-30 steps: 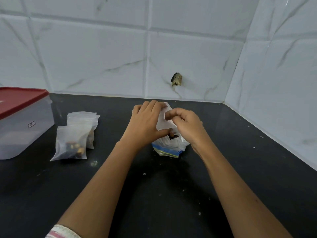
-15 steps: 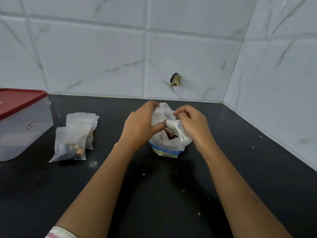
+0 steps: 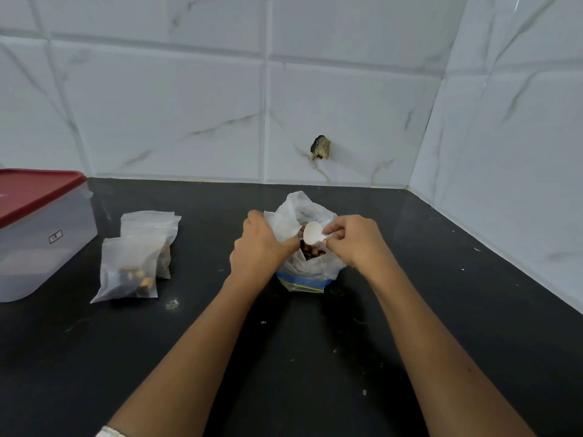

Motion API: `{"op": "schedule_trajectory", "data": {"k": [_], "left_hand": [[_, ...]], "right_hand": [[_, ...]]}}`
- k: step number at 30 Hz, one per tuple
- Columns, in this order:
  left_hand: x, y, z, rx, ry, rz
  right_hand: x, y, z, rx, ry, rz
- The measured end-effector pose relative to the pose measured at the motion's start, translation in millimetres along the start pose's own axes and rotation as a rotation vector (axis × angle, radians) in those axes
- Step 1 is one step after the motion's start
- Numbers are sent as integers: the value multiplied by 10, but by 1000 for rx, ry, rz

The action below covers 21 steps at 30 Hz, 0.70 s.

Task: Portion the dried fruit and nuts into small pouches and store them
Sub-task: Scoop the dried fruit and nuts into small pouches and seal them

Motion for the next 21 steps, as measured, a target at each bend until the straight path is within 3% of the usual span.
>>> {"op": "schedule_trajectory", "data": {"k": [4,8,11,21], "left_hand": [[60,-31,15,35,18,26],[136,-52,6,53,29,67],[153,-78,-21,90,-2,110],[225,-90,-42,320,-113,188]], "right_hand": [[117,-73,129,229,111,94],[179,-154,23,488,6,200],[233,-154,-64,533,-45,250],[320,40,-59,32,71,237]]}}
Point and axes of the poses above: each hand's wrist, its own x-axis away from the middle knuckle, its own z-axis out of the back of the hand, y = z × x, the point moved 2 cm from there along -x, towards the middle knuckle, and after that the axes turned 7 degrees about z, right-handed, at the moved point
